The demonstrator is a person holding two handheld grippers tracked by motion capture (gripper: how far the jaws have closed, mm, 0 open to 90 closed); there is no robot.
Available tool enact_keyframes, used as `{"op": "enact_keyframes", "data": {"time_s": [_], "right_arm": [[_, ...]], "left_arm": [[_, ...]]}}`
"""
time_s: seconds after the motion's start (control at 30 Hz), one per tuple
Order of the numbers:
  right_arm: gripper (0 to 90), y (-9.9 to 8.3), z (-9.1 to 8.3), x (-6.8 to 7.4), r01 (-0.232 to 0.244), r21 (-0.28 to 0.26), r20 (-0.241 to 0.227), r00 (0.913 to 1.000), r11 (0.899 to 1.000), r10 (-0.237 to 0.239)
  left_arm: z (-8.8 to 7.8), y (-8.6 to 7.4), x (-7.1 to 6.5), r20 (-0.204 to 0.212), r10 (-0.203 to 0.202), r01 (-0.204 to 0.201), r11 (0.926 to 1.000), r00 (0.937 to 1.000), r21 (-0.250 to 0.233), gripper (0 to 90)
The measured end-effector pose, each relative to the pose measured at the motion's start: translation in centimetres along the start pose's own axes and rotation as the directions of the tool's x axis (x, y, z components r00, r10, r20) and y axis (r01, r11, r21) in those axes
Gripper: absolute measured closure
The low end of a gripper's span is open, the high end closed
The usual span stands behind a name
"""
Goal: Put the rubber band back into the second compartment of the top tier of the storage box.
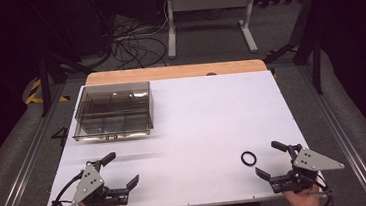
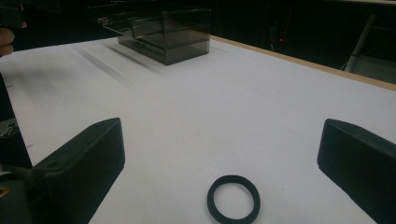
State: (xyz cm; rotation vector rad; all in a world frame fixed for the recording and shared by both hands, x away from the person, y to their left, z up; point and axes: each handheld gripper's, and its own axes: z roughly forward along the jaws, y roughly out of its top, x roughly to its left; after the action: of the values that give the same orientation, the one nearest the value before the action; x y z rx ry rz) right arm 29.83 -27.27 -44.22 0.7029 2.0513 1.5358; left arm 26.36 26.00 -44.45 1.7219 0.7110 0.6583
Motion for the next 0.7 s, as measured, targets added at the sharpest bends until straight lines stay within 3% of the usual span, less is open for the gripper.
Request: {"op": "enact_keyframes", "data": {"time_s": [0.3, 0.7], "right_arm": [[1.8, -0.1, 0.1, -0.1, 0.000, 0.002, -0.012, 0.9999, 1.000, 0.000], [2.0, -0.1, 0.3, -0.2, -0.003, 0.000, -0.025, 0.9997, 1.000, 0.003]], "left_arm": [[0.0, 0.2, -0.3, -0.007, 0.026, -0.026, 0.9996, 0.9996, 0.006, 4.3], [0.5, 1.2, -0.3, 0.035, -0.017, 0.017, 0.9998, 0.9993, 0.010, 4.7]]}}
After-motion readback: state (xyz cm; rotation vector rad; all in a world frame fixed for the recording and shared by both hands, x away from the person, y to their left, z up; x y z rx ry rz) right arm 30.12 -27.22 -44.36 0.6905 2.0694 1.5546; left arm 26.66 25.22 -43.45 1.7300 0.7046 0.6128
